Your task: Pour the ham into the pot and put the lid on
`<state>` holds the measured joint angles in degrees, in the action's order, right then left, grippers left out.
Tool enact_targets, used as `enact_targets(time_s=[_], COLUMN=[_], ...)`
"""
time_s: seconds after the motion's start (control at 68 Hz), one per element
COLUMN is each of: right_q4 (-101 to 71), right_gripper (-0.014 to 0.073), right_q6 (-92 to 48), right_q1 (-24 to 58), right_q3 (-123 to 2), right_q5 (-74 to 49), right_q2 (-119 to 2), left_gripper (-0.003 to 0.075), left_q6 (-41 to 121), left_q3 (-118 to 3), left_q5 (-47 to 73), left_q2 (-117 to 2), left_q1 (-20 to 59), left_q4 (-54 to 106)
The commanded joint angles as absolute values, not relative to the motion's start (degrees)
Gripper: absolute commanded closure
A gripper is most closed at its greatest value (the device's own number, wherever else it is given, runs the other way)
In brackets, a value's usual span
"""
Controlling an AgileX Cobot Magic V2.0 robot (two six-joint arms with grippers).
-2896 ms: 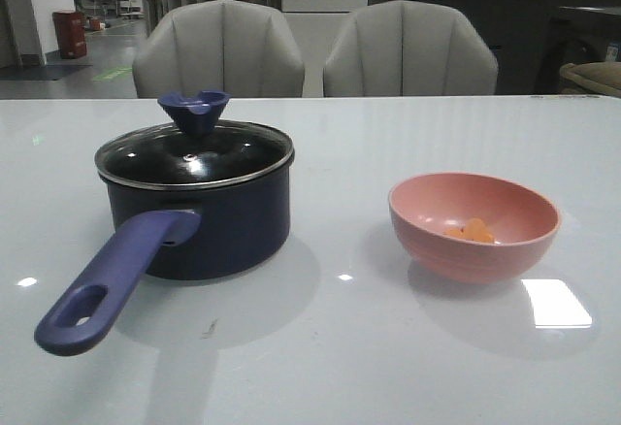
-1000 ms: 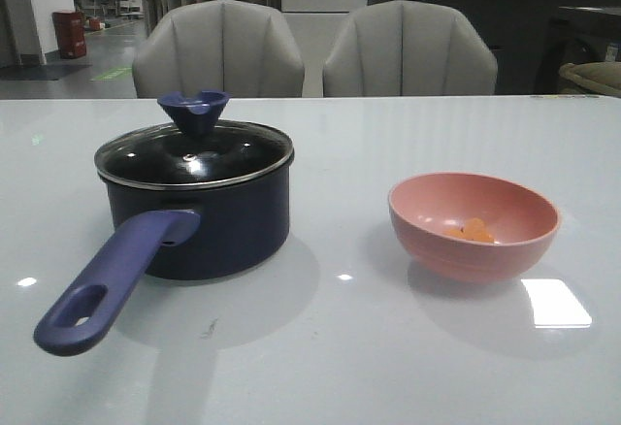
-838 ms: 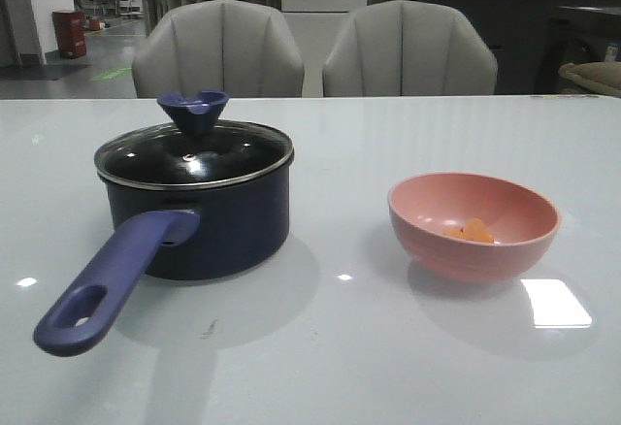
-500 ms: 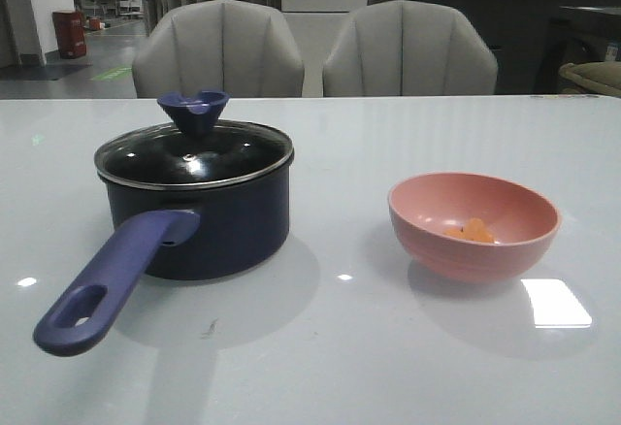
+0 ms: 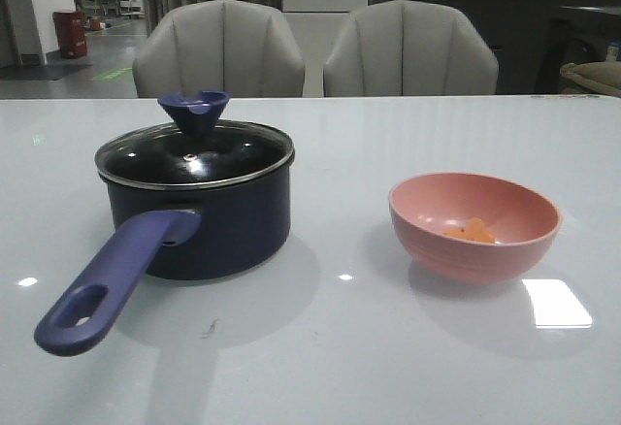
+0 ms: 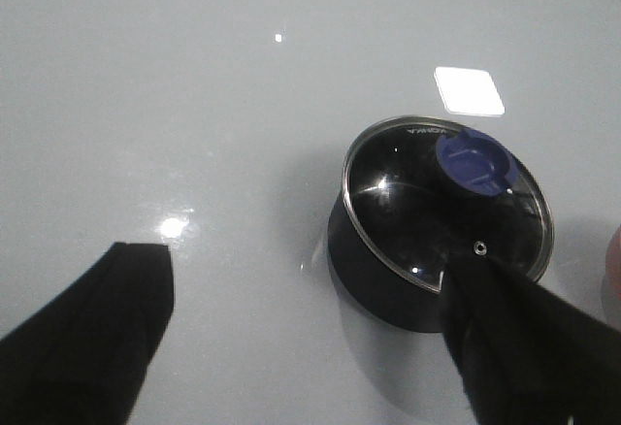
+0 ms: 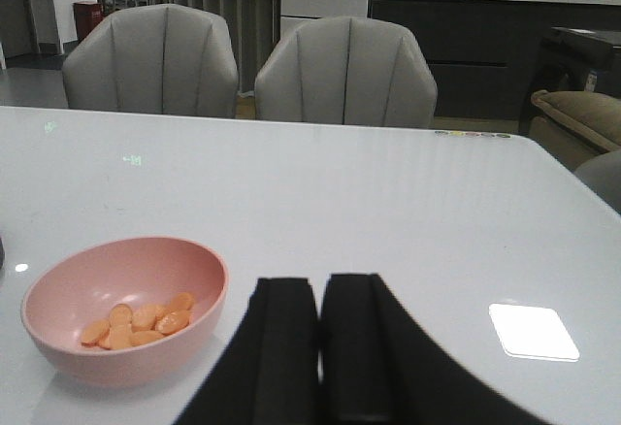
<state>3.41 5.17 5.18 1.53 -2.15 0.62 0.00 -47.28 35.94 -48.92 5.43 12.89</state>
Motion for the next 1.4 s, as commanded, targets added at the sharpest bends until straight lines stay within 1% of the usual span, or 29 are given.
enact_targets(time_s=[0.0,0.162,0.397,0.603,0.838,1.132,1.249,1.382], right_q4=[4.13,4.13,4.13,4.13,4.13,4.13,4.13,4.13], right_gripper=[0.0428,0.0428,0.0428,0.0428,0.0428,0.0428,0.0428,0.0428], right_q6=[5.03,5.03,5.03,5.03,5.03,5.03,5.03,5.03], right_q1=[4.92,4.92,4.92,4.92,4.92,4.92,4.92,4.92], right_q3=[1.24,1.24,1.24,1.24,1.24,1.24,1.24,1.24], right_q5=[2.07,2.07,2.07,2.07,2.07,2.07,2.07,2.07], right_q2=[1.72,1.72,1.72,1.72,1.72,1.72,1.72,1.72], left_gripper=[0.0106,0.0108,0.0151,0.0151,0.0151,0.0151,0.0151,0.0148], left_q6=[-0.74,-0.74,-0.74,-0.85,-11.42,-14.62,-17.80,-19.09], left_q3=[-53.54,-59.08,-66.96,-76.80,-87.33,-96.45,-99.61,-101.25], left_q5=[35.06,35.25,35.27,40.31,48.57,55.03,58.48,59.16], left_q2=[-55.31,-65.17,-76.31,-85.27,-93.75,-100.97,-103.48,-105.46], left_q1=[6.82,11.39,19.58,24.19,27.45,29.23,29.23,29.23], left_q4=[14.35,14.35,14.35,12.81,0.00,-0.93,-4.58,-6.13])
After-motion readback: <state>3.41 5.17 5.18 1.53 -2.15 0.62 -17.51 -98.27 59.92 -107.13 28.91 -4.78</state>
